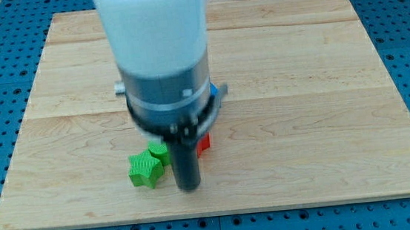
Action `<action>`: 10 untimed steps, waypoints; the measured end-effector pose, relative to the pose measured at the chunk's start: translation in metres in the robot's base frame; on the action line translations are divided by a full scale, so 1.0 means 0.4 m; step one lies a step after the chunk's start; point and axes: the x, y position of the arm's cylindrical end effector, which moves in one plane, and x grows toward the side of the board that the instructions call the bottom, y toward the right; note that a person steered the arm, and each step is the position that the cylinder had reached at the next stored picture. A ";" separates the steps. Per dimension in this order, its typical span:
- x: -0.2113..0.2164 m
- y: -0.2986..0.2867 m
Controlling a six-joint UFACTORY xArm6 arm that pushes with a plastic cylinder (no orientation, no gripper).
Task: Move the green blocks into the red circle
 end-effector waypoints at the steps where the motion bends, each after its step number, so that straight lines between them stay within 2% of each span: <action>1: 0.018 -0.111; 2: -0.087 -0.062; 3: -0.136 0.004; 4: -0.005 -0.033; 5: -0.004 -0.162; 7: -0.148 -0.079; 8: -0.169 -0.025; 9: -0.163 -0.016; 10: -0.089 -0.009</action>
